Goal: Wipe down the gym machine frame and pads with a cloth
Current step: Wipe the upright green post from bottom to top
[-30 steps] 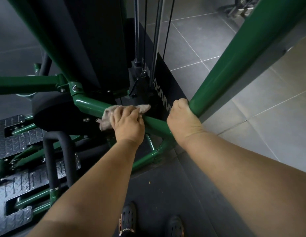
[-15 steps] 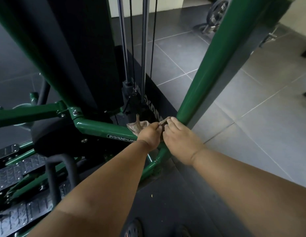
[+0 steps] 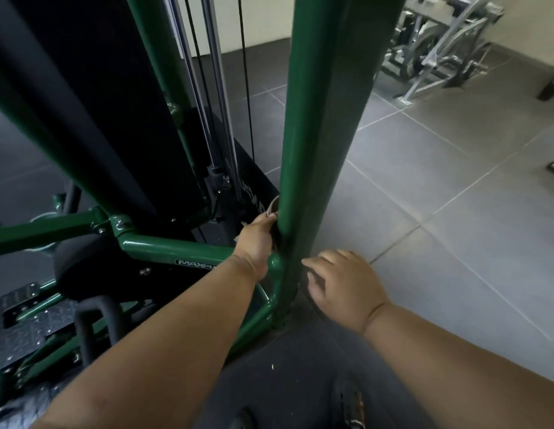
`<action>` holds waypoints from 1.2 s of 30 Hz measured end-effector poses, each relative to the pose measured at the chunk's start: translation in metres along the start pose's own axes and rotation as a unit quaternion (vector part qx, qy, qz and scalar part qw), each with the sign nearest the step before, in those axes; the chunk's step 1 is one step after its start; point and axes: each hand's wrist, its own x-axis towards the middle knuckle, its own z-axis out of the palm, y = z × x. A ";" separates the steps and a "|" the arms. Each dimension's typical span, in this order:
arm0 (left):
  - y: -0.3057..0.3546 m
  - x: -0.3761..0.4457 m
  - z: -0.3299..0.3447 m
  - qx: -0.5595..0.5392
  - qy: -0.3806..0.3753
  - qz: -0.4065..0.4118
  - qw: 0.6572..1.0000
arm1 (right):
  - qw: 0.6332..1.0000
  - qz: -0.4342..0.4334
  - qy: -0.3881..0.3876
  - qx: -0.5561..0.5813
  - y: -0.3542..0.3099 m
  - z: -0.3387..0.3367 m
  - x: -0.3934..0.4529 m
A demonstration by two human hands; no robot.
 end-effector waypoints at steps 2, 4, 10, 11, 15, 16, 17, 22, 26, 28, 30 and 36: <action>0.018 -0.012 0.008 0.005 0.013 0.028 0.999 | 0.999 0.037 -0.010 0.039 0.014 -0.010 0.006; 0.036 -0.023 0.017 0.000 0.023 0.063 0.998 | 0.994 0.067 -0.006 0.081 0.027 -0.024 0.014; 0.008 -0.044 0.031 -0.009 0.100 0.047 0.994 | 0.968 0.126 -0.059 0.209 0.058 -0.054 0.041; -0.007 -0.047 0.033 -0.031 0.103 -0.004 0.994 | 0.965 0.123 -0.075 0.219 0.062 -0.055 0.043; -0.040 -0.062 0.042 -0.080 0.216 -0.034 0.973 | 0.952 0.117 -0.135 0.250 0.077 -0.056 0.039; -0.040 -0.063 0.044 -0.089 0.237 -0.019 0.967 | 0.949 0.113 -0.150 0.254 0.079 -0.054 0.038; -0.039 -0.066 0.045 -0.104 0.240 -0.011 0.965 | 0.947 0.108 -0.160 0.257 0.081 -0.054 0.037; -0.015 -0.083 0.056 -0.142 0.200 0.027 0.969 | 0.938 0.109 -0.171 0.282 0.082 -0.057 0.042; 0.002 -0.087 0.067 -0.150 0.224 0.060 0.961 | 0.924 0.126 -0.184 0.310 0.077 -0.055 0.056; 0.001 -0.083 0.067 -0.175 0.224 0.045 0.958 | 0.920 0.135 -0.218 0.297 0.076 -0.046 0.061; -0.002 -0.077 0.064 -0.178 0.220 0.039 0.958 | 0.912 0.139 -0.253 0.292 0.074 -0.033 0.060; -0.005 -0.070 0.040 0.090 0.188 0.044 0.977 | 0.908 0.161 -0.264 0.281 0.065 -0.018 0.055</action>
